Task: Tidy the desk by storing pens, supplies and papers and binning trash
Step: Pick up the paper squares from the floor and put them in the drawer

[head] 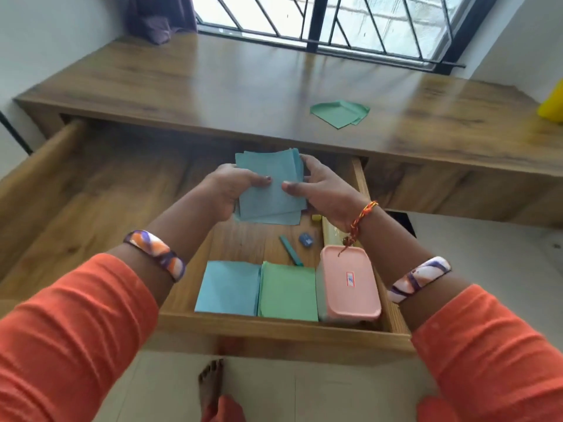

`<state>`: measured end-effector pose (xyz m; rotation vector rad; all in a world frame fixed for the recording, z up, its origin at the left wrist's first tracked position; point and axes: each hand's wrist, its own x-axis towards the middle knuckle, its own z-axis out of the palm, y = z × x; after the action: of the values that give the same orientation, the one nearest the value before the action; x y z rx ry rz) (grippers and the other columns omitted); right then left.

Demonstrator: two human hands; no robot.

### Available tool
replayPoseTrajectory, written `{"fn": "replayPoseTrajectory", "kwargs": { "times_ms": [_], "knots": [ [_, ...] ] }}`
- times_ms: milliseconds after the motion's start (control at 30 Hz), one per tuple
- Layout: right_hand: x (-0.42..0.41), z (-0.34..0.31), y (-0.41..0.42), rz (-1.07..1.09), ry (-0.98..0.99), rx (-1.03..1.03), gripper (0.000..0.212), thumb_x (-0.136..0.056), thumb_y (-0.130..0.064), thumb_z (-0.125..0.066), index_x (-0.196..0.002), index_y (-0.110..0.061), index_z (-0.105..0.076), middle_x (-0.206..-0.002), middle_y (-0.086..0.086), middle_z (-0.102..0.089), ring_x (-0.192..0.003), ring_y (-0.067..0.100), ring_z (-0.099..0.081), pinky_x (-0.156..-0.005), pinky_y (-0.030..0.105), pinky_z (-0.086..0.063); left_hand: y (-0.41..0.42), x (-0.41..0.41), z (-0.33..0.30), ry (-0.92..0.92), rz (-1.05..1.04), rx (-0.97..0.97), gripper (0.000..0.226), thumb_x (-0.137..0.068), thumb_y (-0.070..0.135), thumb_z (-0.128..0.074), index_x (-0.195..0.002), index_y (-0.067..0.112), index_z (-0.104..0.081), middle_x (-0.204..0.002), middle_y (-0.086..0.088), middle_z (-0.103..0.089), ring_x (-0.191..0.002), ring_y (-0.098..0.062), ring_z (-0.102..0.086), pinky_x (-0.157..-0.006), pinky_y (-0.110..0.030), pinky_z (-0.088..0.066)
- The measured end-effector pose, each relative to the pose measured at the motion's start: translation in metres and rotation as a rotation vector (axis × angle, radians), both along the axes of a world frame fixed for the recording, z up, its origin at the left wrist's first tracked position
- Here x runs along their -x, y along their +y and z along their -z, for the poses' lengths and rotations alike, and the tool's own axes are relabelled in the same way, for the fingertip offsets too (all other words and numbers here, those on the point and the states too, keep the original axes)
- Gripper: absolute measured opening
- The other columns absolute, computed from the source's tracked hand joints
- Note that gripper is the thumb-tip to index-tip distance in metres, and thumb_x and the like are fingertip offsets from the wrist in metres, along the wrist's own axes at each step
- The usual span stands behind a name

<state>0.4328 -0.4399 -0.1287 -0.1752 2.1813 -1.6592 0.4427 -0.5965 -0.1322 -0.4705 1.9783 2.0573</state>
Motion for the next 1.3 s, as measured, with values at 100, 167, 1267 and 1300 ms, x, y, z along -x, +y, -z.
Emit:
{"fn": "replayPoseTrajectory", "kwargs": {
  "times_ms": [100,167,1267,1300],
  "knots": [
    [-0.023,0.011,0.001,0.005,-0.048,-0.087,0.056,-0.085,-0.002,-0.060,-0.134,-0.012,-0.037,-0.125,0.014,-0.055,-0.102,0.027,-0.061,-0.059,0.027,-0.057,-0.007,-0.023,0.009,-0.036,0.088,0.129,0.027,-0.081,0.006,-0.068,-0.105,0.009,-0.056,-0.089,-0.006,-0.063,-0.066,-0.013,-0.065,-0.056,-0.024,-0.056],
    [-0.040,0.020,-0.005,-0.010,-0.102,-0.138,0.056,-0.083,0.004,-0.060,-0.132,-0.009,-0.037,-0.121,0.014,-0.056,-0.099,0.027,-0.061,-0.058,0.025,-0.057,-0.015,-0.036,0.017,-0.053,0.101,0.264,0.037,-0.080,0.005,-0.069,-0.109,0.015,-0.049,-0.090,-0.005,-0.059,-0.073,-0.014,-0.061,-0.064,-0.029,-0.052],
    [0.028,0.005,-0.003,-0.046,0.358,-0.578,0.040,-0.077,-0.016,-0.072,-0.116,-0.015,-0.062,-0.104,0.004,-0.067,-0.089,0.013,-0.060,-0.080,0.027,-0.051,-0.021,0.030,-0.009,0.246,0.490,1.009,0.050,-0.082,0.033,-0.067,-0.126,0.013,-0.056,-0.123,-0.004,-0.061,-0.111,-0.018,-0.058,-0.098,-0.032,-0.047],
    [0.043,0.000,0.000,0.047,0.409,-0.557,0.040,-0.078,-0.019,-0.071,-0.116,-0.016,-0.062,-0.105,0.004,-0.067,-0.092,0.014,-0.061,-0.085,0.028,-0.051,-0.018,0.046,-0.016,0.311,0.497,0.979,0.050,-0.082,0.032,-0.066,-0.127,0.013,-0.055,-0.126,-0.004,-0.060,-0.115,-0.018,-0.056,-0.101,-0.029,-0.044]
  ]
}}
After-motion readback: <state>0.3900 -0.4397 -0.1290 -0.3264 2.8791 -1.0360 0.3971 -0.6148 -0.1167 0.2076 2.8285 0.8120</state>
